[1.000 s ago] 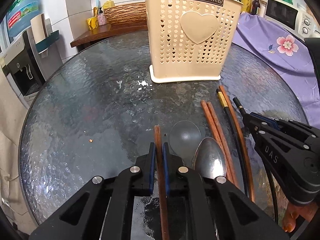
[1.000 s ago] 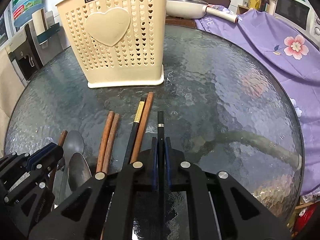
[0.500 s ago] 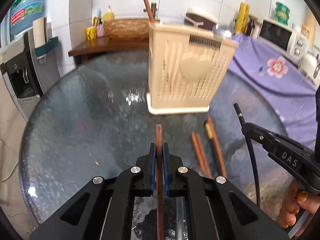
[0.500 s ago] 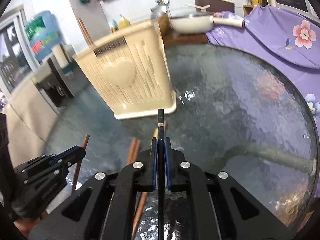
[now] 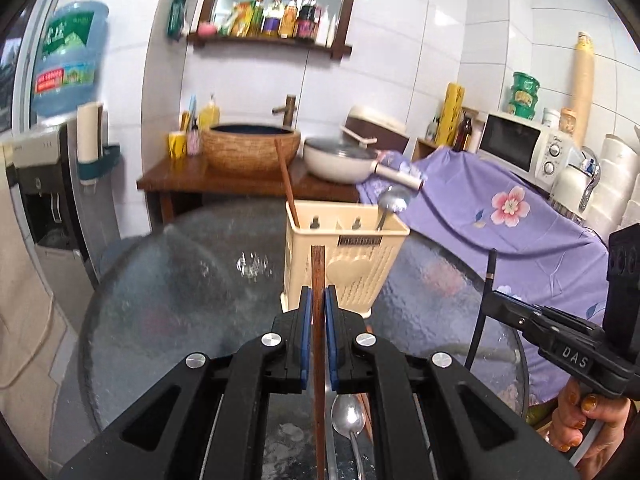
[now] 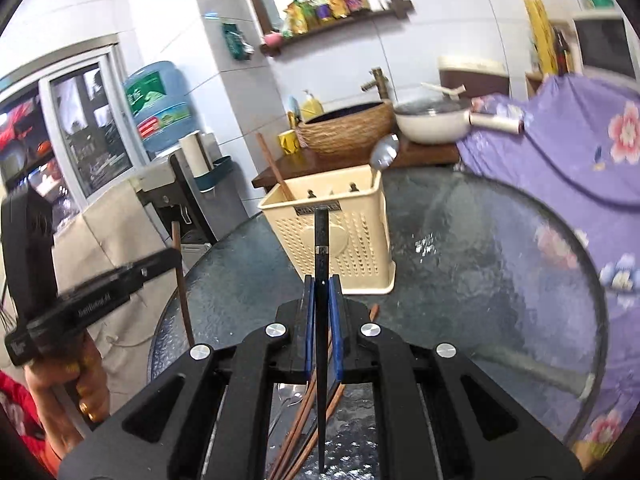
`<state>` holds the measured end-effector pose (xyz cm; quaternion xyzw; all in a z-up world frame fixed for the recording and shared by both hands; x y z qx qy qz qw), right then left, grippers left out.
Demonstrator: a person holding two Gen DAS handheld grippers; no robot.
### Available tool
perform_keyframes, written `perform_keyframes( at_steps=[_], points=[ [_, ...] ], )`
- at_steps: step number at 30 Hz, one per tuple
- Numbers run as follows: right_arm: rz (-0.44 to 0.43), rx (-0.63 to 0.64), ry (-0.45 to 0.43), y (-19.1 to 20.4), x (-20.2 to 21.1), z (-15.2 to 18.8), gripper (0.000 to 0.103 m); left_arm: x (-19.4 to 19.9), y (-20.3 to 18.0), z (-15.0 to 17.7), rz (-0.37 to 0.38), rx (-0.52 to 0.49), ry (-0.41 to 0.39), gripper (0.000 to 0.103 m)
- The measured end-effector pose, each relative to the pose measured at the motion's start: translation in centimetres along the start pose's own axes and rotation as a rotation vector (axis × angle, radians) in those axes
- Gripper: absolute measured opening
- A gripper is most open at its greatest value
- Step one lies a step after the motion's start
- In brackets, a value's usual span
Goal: Organize utensils
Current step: 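Carry both chopsticks into the basket and open both tools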
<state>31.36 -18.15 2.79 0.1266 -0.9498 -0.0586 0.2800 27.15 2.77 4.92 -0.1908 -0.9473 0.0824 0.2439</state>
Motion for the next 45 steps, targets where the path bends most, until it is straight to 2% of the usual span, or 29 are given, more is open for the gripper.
perform_keyframes(
  at_steps=[13,20,25,29,35,40,45],
  points=[
    [-0.022,0.058,-0.046,1.5,2.0,-2.2,0.008,1.6,-0.7,-1.8,0.015,-0.019,-0.043,0.007],
    [-0.024,0.046,-0.083,2.0,2.1,-5.2,0.008,2.1,-1.1,-5.4,0.049,-0.024,-0.087,0.007],
    [-0.019,0.023,-0.138,2.5,2.3,-9.6,0.008,2.3,-1.8,-10.1,0.066,-0.033,-0.133,0.007],
    [-0.006,-0.009,-0.196,3.0,2.3,-14.6,0.008,2.1,-2.5,-14.5,0.065,-0.045,-0.173,0.007],
    [0.054,-0.025,-0.260,3.9,1.3,-20.8,0.008,0.6,-2.8,-19.5,-0.001,-0.071,-0.220,0.007],
    [0.125,-0.010,-0.287,4.1,-1.3,-22.5,0.008,-2.8,-1.9,-20.0,-0.039,-0.060,-0.205,0.007],
    [0.158,-0.026,-0.243,3.3,-5.7,-20.7,0.008,-6.7,-0.1,-17.7,-0.052,-0.040,-0.143,0.007]
  ],
)
Point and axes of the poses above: each gripper's, at about its wrist camera, not at the fingertips, and x roughly against the way its jaws point, y to its left, z to its underside, the point moved 2 cm from there along -x, roughly the way its jaws point, and after that the axes turned 13 degrees about z, right-handed, at the moved point
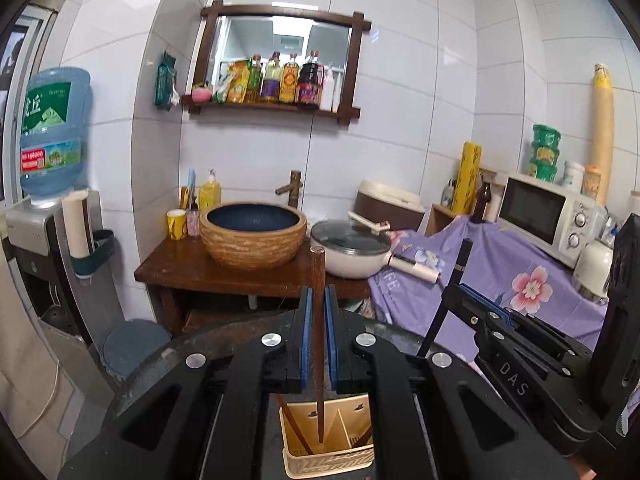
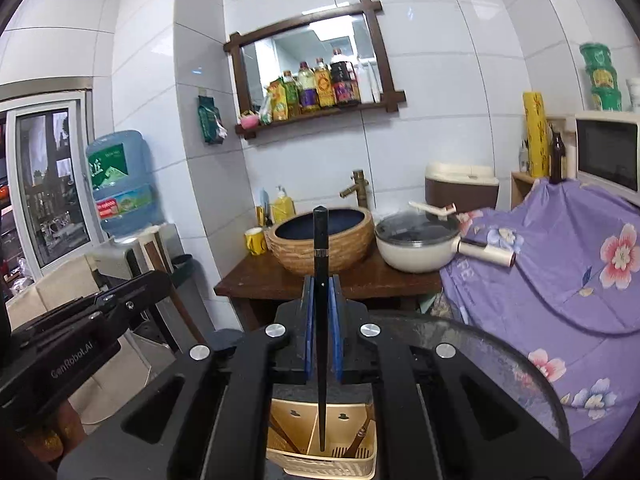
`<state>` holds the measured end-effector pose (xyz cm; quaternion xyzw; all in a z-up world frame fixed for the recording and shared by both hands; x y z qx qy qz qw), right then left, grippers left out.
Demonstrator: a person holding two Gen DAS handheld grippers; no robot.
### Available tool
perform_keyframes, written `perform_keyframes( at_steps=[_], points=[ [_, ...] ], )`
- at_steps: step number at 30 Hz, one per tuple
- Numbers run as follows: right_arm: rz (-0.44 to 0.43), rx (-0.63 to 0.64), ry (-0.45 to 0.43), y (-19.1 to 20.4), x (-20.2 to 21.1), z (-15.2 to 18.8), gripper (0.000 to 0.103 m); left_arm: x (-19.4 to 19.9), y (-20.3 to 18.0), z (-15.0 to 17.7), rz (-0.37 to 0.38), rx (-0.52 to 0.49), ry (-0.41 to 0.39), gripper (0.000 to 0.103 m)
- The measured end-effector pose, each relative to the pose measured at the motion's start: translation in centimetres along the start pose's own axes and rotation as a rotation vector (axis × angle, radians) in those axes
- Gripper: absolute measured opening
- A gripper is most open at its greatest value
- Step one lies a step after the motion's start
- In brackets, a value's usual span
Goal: Organize utensils
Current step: 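Carry both chopsticks into the basket and open both tools, then withdraw both tools from the basket back toward the utensils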
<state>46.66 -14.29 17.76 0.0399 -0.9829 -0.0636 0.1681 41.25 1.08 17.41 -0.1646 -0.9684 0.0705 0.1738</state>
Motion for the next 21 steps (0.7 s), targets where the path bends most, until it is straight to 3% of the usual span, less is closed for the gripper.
perform_keyframes(
  at_steps=[11,21],
  points=[
    [0.025,0.027,0.135,-0.4,-5.1,7.0,0.008,-4.6,2.4,6.1,0.005,0.044,0.124,0.007],
    [0.035,0.033,0.154,-0.7,-6.4,8.6,0.008,-6.2,3.5,8.0,-0.002,0.070,0.163,0.007]
  ],
)
Point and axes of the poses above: each gripper's, at about its wrist camera, not at the fingertips, and x roughly against the way its jaws point, y to its left, z to its underside, the point moved 2 cm from there along -x, roughly the way its jaws point, and after that the axes turned 13 degrees about z, right-handed, at the moved point
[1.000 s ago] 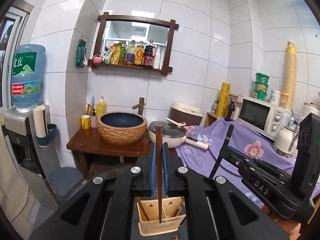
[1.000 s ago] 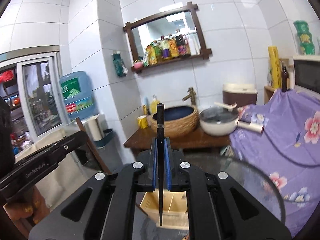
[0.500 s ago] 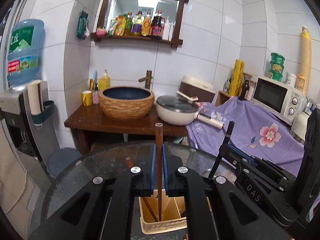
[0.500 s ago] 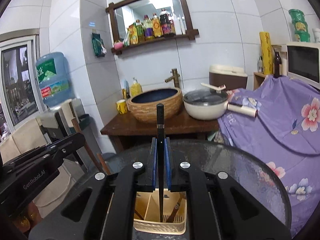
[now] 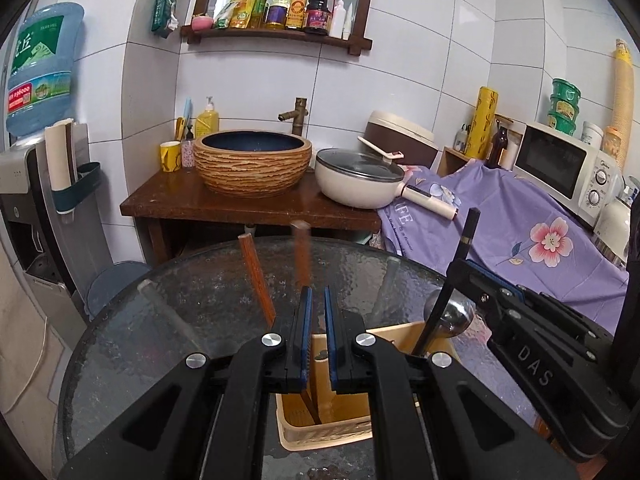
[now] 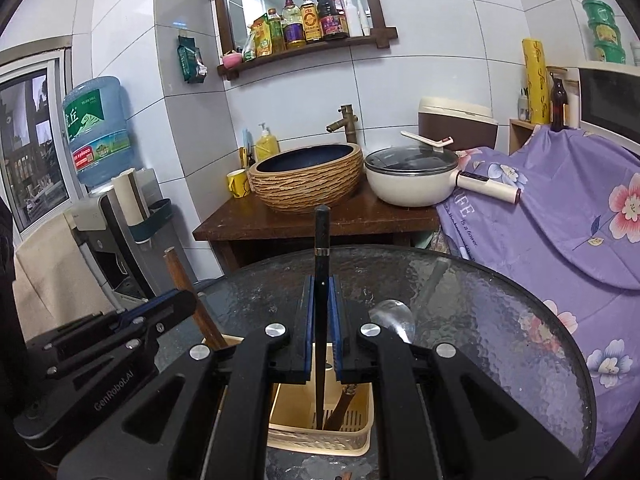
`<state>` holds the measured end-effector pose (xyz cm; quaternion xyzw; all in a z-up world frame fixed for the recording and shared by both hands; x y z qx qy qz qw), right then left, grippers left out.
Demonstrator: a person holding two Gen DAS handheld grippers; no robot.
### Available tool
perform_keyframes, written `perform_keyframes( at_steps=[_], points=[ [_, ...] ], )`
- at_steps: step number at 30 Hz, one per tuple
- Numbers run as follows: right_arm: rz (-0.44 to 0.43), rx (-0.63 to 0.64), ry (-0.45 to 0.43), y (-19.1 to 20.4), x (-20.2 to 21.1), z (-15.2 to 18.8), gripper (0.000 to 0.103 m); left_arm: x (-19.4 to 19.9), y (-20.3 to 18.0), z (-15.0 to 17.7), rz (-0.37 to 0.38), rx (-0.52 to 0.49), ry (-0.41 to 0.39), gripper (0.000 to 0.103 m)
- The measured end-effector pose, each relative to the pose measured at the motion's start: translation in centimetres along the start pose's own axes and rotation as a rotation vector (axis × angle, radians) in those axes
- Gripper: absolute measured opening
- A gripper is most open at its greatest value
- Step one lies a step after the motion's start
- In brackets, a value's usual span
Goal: Organize utensils
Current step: 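Withdraw both tools from the basket back toward the utensils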
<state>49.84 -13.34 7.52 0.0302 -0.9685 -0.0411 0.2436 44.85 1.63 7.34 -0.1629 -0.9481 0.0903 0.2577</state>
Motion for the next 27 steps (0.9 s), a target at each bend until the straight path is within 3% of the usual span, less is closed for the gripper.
perform_keyframes(
  at_steps=[4,5,6,7,9,13,15,19,23,25,27],
  points=[
    [0.001,0.010,-0.004,-0.2,-0.2,0.0,0.010,0.5,-0.3,-0.1,0.015,-0.006,-0.018,0.009],
    [0.006,0.016,-0.005,-0.3,-0.3,0.1,0.011,0.7,-0.5,-0.2,0.019,-0.010,-0.022,0.016],
    [0.009,0.016,-0.010,-0.4,-0.2,0.2,0.019,1.1,-0.7,-0.2,0.026,-0.015,-0.032,0.027],
    [0.010,0.014,-0.014,-0.5,-0.1,0.1,0.034,1.4,-0.9,-0.2,0.031,-0.019,-0.040,0.033],
    [0.001,-0.005,-0.030,-1.0,0.5,0.2,0.050,2.7,-1.4,-0.2,0.038,-0.031,-0.075,0.048],
    [0.013,0.012,-0.064,-1.5,2.5,0.5,0.050,5.5,-2.2,1.0,0.036,-0.060,-0.106,0.061],
    [0.026,0.025,-0.067,-1.9,3.9,1.3,0.050,6.6,-2.4,2.0,0.022,-0.065,-0.104,0.077],
    [0.058,0.075,-0.053,-2.3,6.7,4.1,0.052,8.1,-2.2,5.8,-0.004,-0.079,-0.047,0.078],
    [0.066,0.117,0.073,-2.9,7.0,8.8,0.052,7.7,-0.9,11.0,-0.063,-0.084,0.071,0.078],
    [0.068,0.131,0.137,-3.0,6.6,11.3,0.052,7.4,-0.2,13.3,-0.066,-0.069,0.133,0.074],
    [0.079,0.151,0.199,-3.0,6.1,13.9,0.052,7.1,0.5,15.7,-0.059,-0.044,0.196,0.064]
  ],
)
Point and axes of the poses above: each gripper's, at about its wrist camera, not at the fingertips, and x roughly against the way its jaws point, y to its left, z to its underside, the point moved 2 cm from there along -x, roughly the way its jaws point, and after that the axes turned 13 degrees about z, right-handed, at the moved point
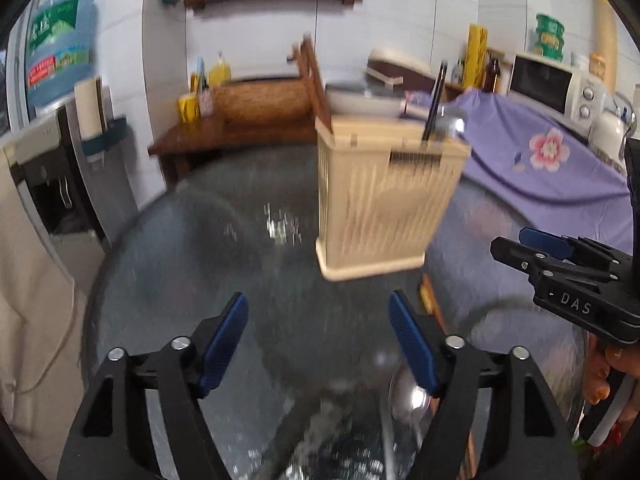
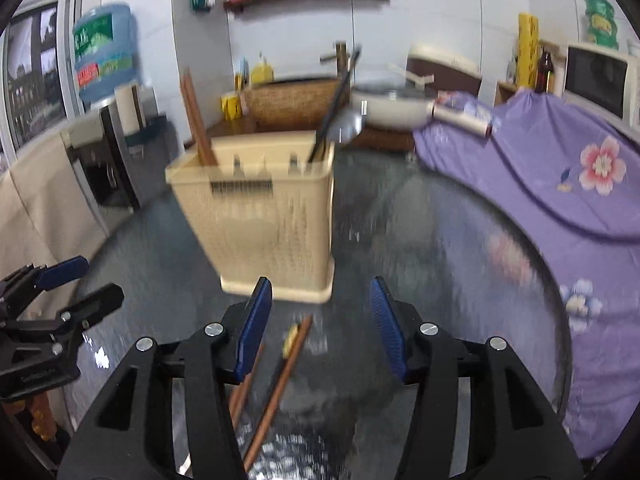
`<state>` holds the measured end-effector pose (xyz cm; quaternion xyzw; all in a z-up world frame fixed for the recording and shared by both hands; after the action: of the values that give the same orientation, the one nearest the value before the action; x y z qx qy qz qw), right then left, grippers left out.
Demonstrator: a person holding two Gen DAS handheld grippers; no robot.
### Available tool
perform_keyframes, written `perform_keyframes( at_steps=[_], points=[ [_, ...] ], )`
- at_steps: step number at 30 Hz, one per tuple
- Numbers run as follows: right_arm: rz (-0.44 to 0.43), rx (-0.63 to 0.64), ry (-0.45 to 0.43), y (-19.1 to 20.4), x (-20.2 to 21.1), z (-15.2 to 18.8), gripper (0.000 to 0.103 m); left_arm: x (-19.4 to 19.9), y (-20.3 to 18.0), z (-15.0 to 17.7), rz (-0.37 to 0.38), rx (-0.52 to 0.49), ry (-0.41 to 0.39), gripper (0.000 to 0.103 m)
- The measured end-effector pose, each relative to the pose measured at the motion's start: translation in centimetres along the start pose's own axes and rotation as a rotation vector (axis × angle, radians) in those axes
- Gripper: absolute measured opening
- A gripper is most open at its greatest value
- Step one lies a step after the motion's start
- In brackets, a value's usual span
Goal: Organize utensils
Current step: 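Withdraw both tools from the basket back toward the utensils, then grasp the clear plastic spoon with the left tool while the right tool grasps a wooden chopstick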
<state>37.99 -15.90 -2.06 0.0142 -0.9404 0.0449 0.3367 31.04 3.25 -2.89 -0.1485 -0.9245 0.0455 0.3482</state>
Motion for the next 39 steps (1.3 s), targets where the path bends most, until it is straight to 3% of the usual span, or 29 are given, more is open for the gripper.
perform_keyframes(
  at_steps=[4,11,24,28,39],
  points=[
    [-0.031,0.003,0.114,1.1,-1.4,4.5,0.050,-1.0,0.7,3.4,0.021,0.055,0.084,0.053],
    [-0.027,-0.004,0.199,2.8,-2.4,8.4,0.041,-1.9,-0.4,6.1,0.044,0.049,0.140,0.042],
    [-0.018,-0.001,0.253,3.8,-2.2,10.3,0.033,-2.5,-2.3,7.7,0.086,0.043,0.174,0.040],
    [0.020,0.035,0.249,3.7,-2.0,10.1,0.026,-2.6,-2.4,7.8,0.091,0.046,0.179,0.040],
    [0.020,0.026,0.259,2.4,-2.1,10.1,0.026,-2.9,-3.3,8.7,0.099,0.021,0.202,0.039]
  ],
)
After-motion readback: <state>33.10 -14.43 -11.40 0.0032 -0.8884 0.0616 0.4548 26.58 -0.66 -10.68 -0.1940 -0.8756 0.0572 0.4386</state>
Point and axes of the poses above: each gripper's, at about its wrist camera, not at the fingertips, and x roughly against the way its jaws point, y to its left, z to its underside, the point moved 2 cm from there along -x, roughly the way its jaws point, and after that the axes turned 13 degrees about z, right-handed, at the moved point
